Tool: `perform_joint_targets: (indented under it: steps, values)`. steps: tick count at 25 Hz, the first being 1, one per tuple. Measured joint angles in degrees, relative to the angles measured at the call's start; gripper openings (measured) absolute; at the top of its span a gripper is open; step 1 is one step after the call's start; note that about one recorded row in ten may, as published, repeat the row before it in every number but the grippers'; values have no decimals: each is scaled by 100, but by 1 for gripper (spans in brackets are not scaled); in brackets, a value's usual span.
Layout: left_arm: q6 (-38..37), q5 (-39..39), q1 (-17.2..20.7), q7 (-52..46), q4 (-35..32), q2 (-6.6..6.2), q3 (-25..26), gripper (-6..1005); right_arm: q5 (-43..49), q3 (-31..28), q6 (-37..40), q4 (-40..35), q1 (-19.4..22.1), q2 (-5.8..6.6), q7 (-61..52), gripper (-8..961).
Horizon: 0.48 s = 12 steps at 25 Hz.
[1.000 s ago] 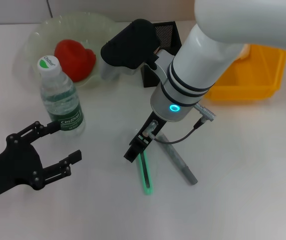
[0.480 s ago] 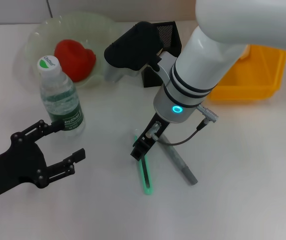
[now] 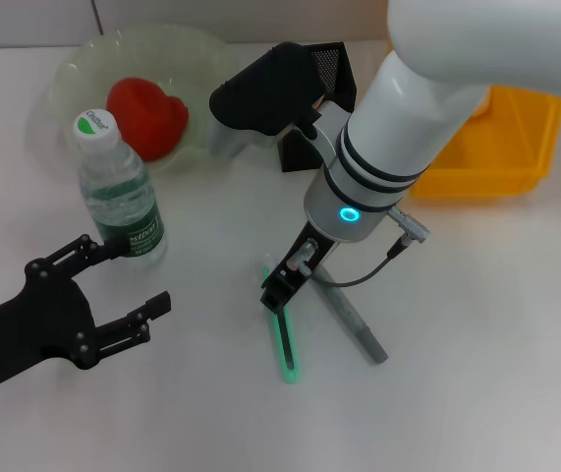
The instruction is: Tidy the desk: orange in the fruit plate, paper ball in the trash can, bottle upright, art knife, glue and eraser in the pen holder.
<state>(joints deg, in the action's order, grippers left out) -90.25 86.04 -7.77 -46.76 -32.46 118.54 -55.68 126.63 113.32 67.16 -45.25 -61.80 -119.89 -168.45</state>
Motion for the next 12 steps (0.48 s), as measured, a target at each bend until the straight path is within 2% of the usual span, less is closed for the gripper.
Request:
perform_joint_targets:
  steps: [12]
  values:
    - [-1,0,-101,56,118,3,-11,813,-204,-27,-4,168,-21,0,-10,300]
